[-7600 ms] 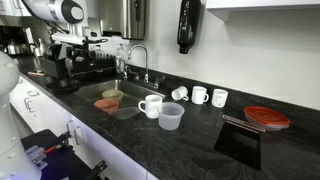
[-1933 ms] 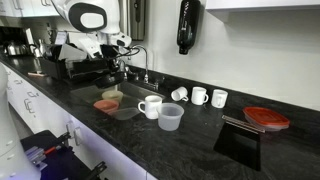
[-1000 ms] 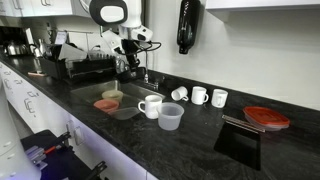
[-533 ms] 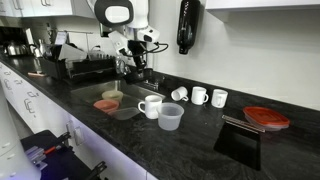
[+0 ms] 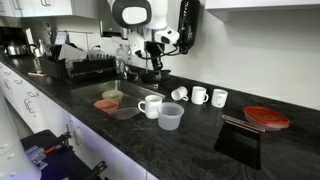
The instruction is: Move the black bowl from the left to the right side of the sink
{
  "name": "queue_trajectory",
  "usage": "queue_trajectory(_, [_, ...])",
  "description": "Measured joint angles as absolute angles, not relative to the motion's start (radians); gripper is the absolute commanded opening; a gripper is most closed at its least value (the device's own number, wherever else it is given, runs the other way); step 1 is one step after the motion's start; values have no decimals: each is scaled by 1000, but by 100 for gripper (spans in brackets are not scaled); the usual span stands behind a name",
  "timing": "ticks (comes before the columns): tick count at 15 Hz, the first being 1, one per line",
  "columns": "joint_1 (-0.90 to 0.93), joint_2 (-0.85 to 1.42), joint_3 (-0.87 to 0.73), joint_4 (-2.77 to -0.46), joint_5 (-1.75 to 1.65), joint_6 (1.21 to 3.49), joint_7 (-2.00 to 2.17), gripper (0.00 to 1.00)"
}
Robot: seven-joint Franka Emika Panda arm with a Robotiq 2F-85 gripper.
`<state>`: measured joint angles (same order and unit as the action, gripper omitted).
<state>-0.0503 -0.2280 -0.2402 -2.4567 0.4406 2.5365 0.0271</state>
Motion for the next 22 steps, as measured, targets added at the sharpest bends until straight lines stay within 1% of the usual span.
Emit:
queue_trajectory(8, [-122,-57,-269,-2326,513,2557,30,2])
queue_trajectory(13, [-149,9,-268,-2278,574,2563,33,2])
queue_trajectory(22, [-153,119,-251,-2273,612,2704,192,2])
